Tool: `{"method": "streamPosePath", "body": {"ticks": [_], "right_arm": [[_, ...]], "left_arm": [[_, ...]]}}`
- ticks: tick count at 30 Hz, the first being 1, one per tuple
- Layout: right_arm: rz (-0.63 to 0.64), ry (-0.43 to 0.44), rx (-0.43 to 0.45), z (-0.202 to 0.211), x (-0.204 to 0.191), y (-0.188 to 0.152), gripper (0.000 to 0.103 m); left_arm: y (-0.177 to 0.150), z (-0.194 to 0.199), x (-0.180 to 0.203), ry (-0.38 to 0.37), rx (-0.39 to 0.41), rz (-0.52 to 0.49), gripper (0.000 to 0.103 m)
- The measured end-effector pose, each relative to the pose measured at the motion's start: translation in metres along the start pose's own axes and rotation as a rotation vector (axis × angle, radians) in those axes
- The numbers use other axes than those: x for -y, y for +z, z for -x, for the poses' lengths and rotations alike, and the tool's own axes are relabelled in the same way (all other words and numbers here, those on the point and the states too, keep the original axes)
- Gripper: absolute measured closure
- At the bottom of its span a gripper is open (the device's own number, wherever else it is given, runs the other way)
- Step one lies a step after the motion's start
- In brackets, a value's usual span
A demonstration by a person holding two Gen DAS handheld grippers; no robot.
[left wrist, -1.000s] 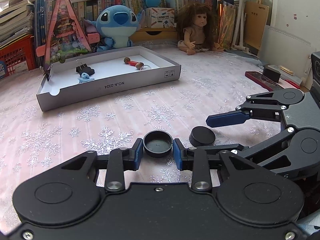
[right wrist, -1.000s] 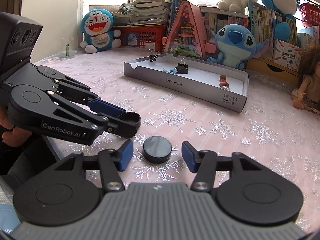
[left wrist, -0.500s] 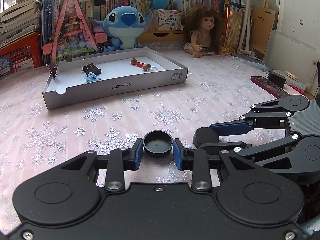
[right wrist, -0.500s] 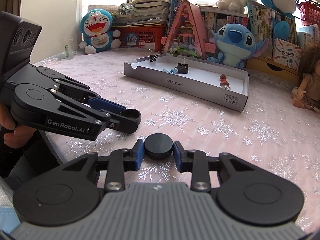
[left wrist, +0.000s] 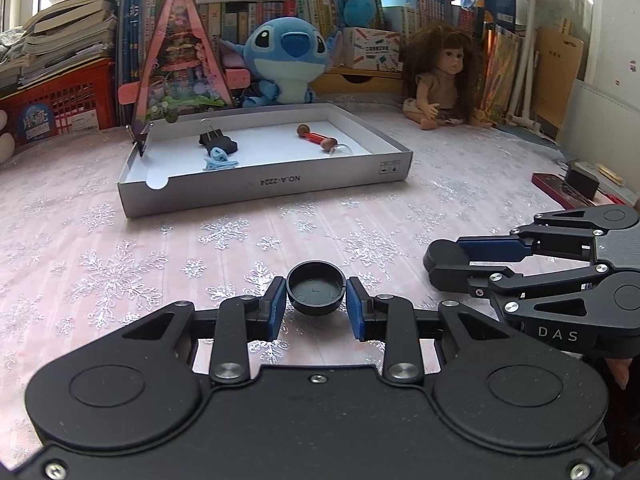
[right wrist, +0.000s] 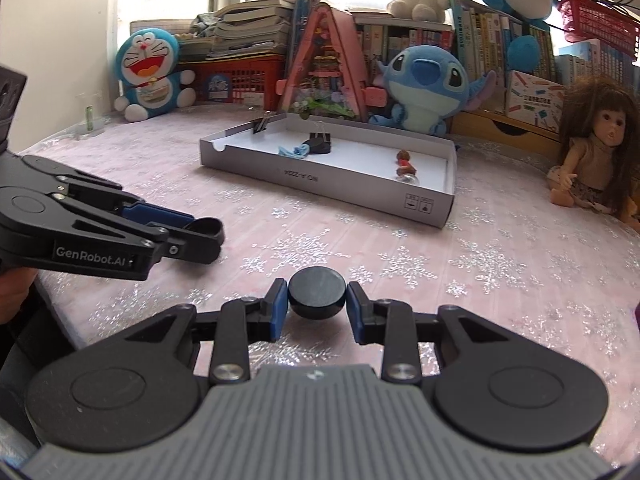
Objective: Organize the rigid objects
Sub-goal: 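Carry the cup lid in the left tool while the right tool carries the disc into the tray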
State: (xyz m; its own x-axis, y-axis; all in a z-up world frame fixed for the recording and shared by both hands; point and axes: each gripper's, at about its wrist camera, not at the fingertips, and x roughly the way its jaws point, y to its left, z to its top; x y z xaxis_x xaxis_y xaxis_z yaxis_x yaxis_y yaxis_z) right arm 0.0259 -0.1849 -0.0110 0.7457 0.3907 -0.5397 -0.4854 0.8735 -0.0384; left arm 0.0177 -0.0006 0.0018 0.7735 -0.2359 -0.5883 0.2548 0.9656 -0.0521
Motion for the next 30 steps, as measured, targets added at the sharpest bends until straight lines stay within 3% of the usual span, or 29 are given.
{"method": "streamPosePath", "body": {"ticks": [14,30], "right_arm": [[-0.111,-0.099,-0.005,-0.018,0.006,0.017,0.066],[-0.140,-0.154,0.005,-0.030,0.012,0.037,0.066]], "left_arm": [[0.015,-0.011,-0.008,0.097,0.004,0.066,0.073],[0.032,-0.021,-0.022,0.141,0.008,0.098,0.073]]}}
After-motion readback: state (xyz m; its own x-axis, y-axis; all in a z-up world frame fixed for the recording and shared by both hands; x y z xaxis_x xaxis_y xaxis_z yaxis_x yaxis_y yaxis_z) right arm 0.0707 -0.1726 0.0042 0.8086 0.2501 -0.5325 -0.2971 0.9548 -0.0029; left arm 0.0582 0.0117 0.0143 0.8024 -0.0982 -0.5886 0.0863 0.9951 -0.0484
